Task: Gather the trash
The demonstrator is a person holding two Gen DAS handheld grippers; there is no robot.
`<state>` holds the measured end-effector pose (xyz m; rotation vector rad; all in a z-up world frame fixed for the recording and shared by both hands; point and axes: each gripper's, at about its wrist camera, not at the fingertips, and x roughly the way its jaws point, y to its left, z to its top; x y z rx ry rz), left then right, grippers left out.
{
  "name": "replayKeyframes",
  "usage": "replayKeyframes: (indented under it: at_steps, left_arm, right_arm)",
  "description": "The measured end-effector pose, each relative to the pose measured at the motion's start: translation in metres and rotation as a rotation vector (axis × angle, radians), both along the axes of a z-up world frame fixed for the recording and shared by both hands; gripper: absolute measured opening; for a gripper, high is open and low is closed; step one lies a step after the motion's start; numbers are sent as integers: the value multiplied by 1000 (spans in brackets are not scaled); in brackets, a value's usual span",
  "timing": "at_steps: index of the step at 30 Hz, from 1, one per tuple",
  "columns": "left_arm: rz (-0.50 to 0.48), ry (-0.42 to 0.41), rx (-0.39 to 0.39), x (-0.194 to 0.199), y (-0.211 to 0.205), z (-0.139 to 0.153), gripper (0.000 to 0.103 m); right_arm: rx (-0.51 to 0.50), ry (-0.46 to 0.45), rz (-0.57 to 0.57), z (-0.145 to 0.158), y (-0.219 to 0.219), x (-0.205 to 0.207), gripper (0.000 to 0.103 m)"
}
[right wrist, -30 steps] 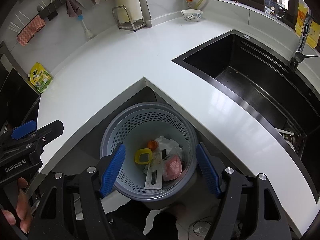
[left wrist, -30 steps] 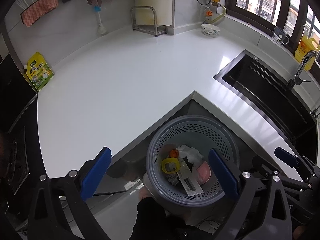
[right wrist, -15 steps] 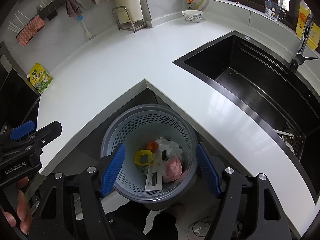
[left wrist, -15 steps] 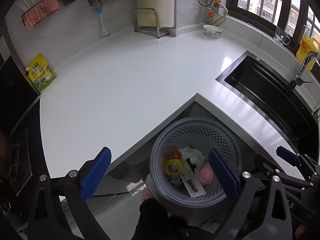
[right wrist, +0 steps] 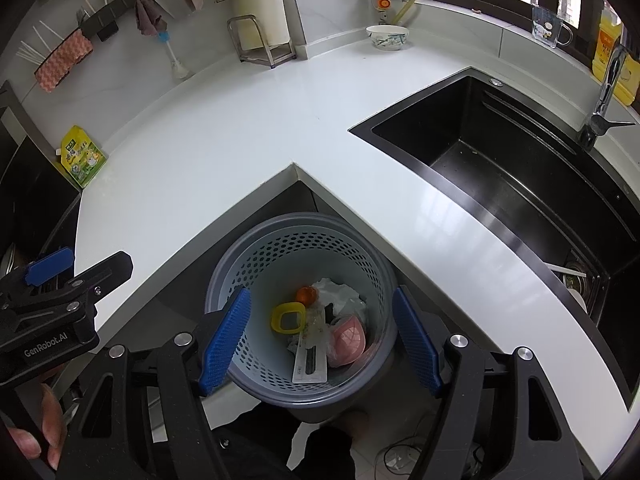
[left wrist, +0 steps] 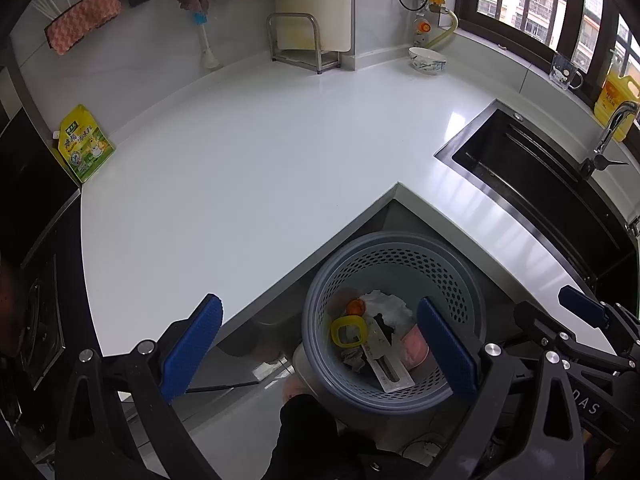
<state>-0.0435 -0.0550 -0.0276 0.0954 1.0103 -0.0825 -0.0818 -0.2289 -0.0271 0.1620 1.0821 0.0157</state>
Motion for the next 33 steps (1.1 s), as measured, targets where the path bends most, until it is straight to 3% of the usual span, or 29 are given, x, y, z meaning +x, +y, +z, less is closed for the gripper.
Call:
replayKeyframes:
  at_steps: [33]
  left_arm:
    - [-19, 3, 0, -4, 8, 0, 96]
  right_arm:
    - [-10, -10, 6, 7, 9, -1, 70]
